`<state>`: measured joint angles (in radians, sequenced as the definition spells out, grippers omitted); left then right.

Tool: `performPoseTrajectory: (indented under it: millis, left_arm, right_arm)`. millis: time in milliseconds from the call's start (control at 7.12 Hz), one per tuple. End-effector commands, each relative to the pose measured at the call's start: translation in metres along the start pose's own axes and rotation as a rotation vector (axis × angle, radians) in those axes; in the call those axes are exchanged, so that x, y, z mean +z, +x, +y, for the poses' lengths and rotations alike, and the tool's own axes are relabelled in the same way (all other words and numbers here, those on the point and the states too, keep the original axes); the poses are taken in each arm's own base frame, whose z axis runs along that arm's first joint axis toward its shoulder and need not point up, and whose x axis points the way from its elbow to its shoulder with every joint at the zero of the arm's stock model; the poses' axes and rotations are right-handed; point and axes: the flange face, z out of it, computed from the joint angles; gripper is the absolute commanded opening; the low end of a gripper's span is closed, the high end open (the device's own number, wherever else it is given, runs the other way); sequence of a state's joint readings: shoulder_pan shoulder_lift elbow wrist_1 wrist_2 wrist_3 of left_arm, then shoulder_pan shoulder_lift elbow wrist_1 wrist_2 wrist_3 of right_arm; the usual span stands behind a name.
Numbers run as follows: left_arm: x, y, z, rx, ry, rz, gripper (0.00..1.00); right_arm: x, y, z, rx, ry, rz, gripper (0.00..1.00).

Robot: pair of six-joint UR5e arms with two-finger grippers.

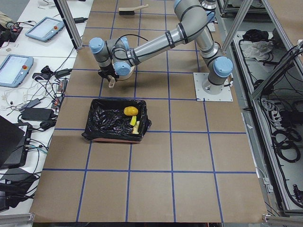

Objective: Sweep and dump trash into bin

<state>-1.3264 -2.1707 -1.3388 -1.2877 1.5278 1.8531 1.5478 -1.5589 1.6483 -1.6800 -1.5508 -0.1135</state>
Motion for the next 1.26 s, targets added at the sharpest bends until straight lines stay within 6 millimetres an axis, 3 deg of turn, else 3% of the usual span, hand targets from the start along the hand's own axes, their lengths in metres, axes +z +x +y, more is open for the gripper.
performPoseTrajectory:
  millis: [0,140,421,843,983,1124]
  left_arm:
    - [-0.060,0.016,-0.008,-0.048,-0.011,-0.042,0.89]
    - [-0.103,0.029,-0.016,-0.109,-0.009,-0.064,0.87]
    - [-0.160,0.063,-0.043,-0.260,-0.001,-0.089,0.87]
    - [-0.215,0.112,-0.094,-0.830,0.038,-0.116,0.88]
    - [-0.219,0.125,-0.116,-0.997,0.051,-0.109,0.89]
    - [-0.221,0.138,-0.143,-1.193,0.049,-0.120,1.00]
  right_arm:
    - [0.001,0.000,-0.001,0.000,0.001,0.003,1.00]
    - [-0.001,0.001,-0.001,0.000,0.006,0.005,1.00]
    - [0.001,0.000,-0.001,-0.015,0.001,0.003,1.00]
    - [-0.005,0.001,0.001,-0.014,0.015,0.008,1.00]
    - [-0.008,0.000,0.001,-0.016,0.020,0.010,1.00]
    - [-0.009,0.000,0.002,-0.016,0.022,0.007,1.00]
